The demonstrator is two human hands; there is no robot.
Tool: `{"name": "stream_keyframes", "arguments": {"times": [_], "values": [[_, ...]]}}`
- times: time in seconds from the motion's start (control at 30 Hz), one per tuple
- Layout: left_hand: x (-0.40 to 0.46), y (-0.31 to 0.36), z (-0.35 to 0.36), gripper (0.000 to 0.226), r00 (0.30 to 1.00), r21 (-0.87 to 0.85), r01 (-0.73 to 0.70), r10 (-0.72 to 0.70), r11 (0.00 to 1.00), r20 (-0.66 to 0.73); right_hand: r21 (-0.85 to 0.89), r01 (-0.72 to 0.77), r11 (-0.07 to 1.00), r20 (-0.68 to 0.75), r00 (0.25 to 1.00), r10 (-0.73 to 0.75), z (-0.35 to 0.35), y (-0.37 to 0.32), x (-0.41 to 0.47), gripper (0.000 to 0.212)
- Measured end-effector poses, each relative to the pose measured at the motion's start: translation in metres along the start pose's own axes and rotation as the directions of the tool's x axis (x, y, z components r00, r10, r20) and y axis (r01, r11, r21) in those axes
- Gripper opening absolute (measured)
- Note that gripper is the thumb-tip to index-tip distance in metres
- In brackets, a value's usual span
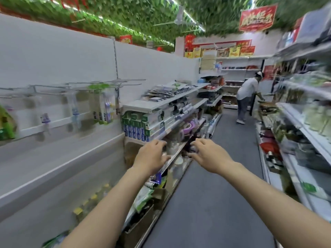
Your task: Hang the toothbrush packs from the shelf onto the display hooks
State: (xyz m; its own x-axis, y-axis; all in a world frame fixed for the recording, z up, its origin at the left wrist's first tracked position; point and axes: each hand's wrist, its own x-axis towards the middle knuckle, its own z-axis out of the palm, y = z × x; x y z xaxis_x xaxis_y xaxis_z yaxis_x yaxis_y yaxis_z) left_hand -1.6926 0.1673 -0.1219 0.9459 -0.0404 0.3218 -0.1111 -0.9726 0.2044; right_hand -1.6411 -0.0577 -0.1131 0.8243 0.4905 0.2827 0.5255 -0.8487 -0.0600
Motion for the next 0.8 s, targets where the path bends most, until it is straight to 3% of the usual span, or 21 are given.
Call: {"name": "stream_keyframes", "arguments": {"times": [0.3, 0.8], "values": [[0.149, 0.031, 0.109, 0.056, 0.988, 0.006, -0.087, 0.085, 0.996, 0.13, -0.01, -0.13, 0.991, 0.017, 0.991, 0.131, 0.058, 0.134, 0.072, 0.049], [0.544, 0.016, 0.22, 0.057, 0.969, -0.022, -0.225, 0.226, 0.974, 0.1, -0.008, -0.284, 0.959, 0.035, 0.958, 0.285, 0.12, 0.358, 0.371, 0.054]]}}
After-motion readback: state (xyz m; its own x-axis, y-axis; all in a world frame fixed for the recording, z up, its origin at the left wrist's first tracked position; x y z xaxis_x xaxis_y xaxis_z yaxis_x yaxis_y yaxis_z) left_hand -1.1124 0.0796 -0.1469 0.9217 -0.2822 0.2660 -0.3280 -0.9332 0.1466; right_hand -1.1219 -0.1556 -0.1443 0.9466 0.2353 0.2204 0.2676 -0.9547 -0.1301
